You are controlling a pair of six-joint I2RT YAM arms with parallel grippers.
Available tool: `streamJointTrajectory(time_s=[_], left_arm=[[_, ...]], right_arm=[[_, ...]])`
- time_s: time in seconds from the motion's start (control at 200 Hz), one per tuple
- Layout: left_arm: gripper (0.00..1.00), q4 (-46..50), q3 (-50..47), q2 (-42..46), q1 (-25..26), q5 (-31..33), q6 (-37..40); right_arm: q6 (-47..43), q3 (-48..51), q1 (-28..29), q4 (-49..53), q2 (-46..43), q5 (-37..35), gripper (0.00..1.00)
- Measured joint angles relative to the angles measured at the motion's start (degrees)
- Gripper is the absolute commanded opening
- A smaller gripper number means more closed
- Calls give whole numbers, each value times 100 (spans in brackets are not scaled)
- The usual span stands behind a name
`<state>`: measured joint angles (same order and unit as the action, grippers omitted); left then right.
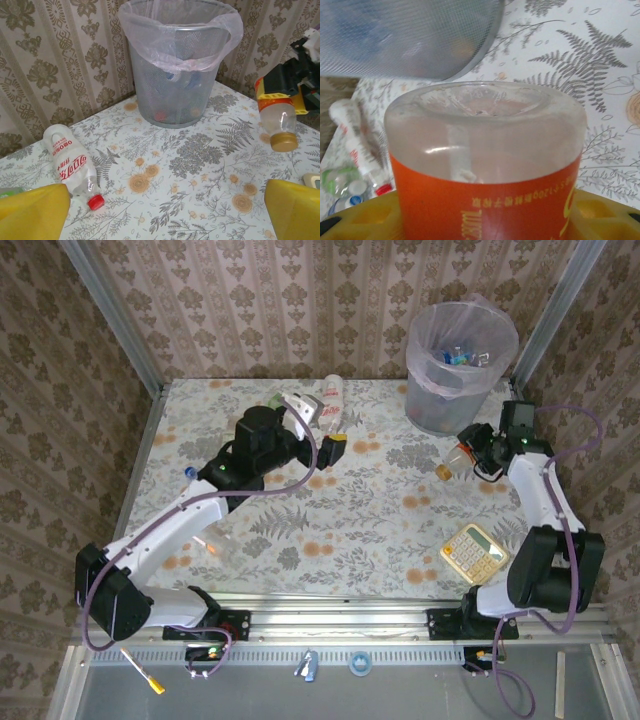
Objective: Throw the plastic bottles in the bin
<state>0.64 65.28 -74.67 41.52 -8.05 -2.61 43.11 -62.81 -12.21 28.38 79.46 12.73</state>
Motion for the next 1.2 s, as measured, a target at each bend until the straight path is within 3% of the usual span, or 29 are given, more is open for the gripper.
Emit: streamJointTrajectory(time_s=[0.435,0.805,1.2], left_arm=[[100,-22,103,-341,4,-37,-85],[100,-46,125,-341,46,-52,-85],[100,-68,125,-341,50,-46,-85]], right_arm=[[-590,125,911,7,-1537,214,40],[-848,-22,1412,7,-1674,186,38],[-1056,-741,2555,-170,-1541,59,37]])
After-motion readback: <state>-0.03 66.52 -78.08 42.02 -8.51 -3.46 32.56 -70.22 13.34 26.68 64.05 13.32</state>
